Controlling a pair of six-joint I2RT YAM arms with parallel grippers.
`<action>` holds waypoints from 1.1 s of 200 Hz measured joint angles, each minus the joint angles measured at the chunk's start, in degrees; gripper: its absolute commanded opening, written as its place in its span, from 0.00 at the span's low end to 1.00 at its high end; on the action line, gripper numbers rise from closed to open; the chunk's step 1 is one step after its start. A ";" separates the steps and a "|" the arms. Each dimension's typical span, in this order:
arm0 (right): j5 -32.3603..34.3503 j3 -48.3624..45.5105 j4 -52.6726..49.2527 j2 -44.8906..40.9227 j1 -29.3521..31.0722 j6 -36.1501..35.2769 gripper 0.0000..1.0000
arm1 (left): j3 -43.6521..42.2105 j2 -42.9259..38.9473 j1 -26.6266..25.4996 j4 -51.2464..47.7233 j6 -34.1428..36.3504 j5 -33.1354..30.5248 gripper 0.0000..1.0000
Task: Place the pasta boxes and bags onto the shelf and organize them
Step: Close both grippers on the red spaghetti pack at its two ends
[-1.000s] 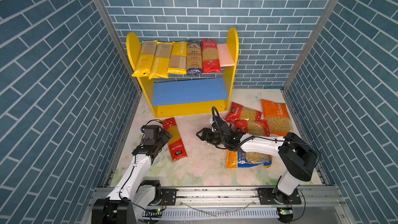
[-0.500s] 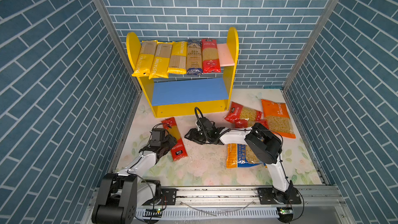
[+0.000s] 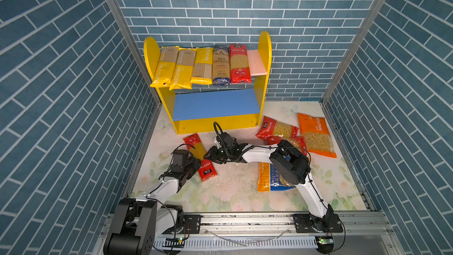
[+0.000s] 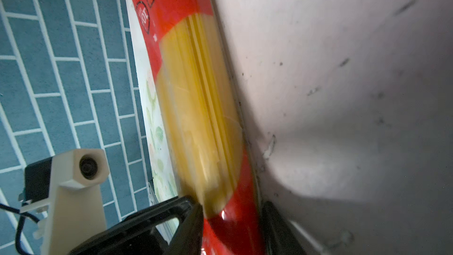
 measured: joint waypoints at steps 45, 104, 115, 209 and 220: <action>-0.81 -3.65 3.34 -2.14 -0.55 -0.31 0.10 | -0.13 -1.55 0.04 0.28 -1.09 2.64 0.36; -0.63 -14.56 1.09 -14.16 -2.69 -2.89 0.02 | -0.11 -6.71 -3.13 -0.96 -1.84 5.97 0.47; -0.68 -16.90 -0.98 -16.85 -3.48 -4.28 0.03 | -0.13 -6.86 -3.80 -0.90 -2.12 6.14 0.49; -0.44 -28.26 -17.14 -29.20 -9.99 -16.41 0.64 | -0.20 4.13 -16.65 6.62 -2.16 5.27 0.53; -0.46 -28.26 -18.60 -29.24 -10.36 -17.79 0.65 | 0.26 5.77 -18.80 8.48 -2.27 4.52 0.53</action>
